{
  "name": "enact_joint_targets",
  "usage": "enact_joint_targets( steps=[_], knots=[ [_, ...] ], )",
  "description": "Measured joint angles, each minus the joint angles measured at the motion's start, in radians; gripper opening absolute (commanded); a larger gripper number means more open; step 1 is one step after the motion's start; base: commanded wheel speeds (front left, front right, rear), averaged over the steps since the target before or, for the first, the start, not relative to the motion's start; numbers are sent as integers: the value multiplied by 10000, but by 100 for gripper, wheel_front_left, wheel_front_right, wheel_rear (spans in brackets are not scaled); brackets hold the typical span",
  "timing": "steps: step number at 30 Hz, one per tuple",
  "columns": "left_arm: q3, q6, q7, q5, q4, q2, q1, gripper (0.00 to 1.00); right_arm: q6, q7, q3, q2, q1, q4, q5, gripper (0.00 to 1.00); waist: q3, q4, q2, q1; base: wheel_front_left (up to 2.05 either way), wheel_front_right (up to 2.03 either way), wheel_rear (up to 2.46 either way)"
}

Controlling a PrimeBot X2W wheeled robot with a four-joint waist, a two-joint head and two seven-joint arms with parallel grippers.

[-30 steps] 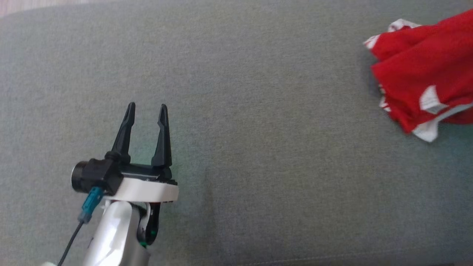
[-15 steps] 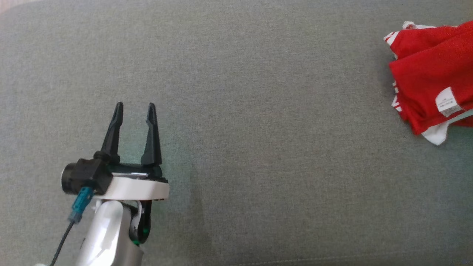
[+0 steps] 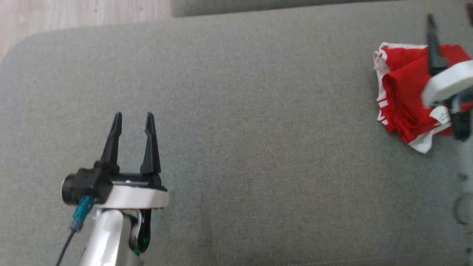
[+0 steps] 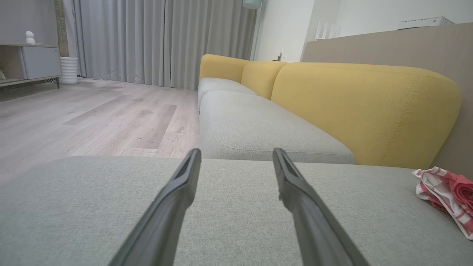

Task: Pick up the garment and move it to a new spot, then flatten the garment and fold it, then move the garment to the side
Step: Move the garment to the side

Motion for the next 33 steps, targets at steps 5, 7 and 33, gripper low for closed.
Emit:
enact_joint_targets(
  steps=[5,7,33],
  knots=[
    [-2,90,2,-6,-13,0,468,100,-2,-418,23,1436,627,-988,826,100,-553,14,0,0,0,0,0],
    [-8,107,2,-8,-23,0,595,100,-2,-577,-100,2075,1075,-1283,1101,100,-765,41,0,-1,0,0,0],
    [54,422,2,-907,-307,10,1618,100,-2,-2061,1170,2713,4673,-1515,3843,100,-1640,472,0,0,0,0,0]
  ],
)
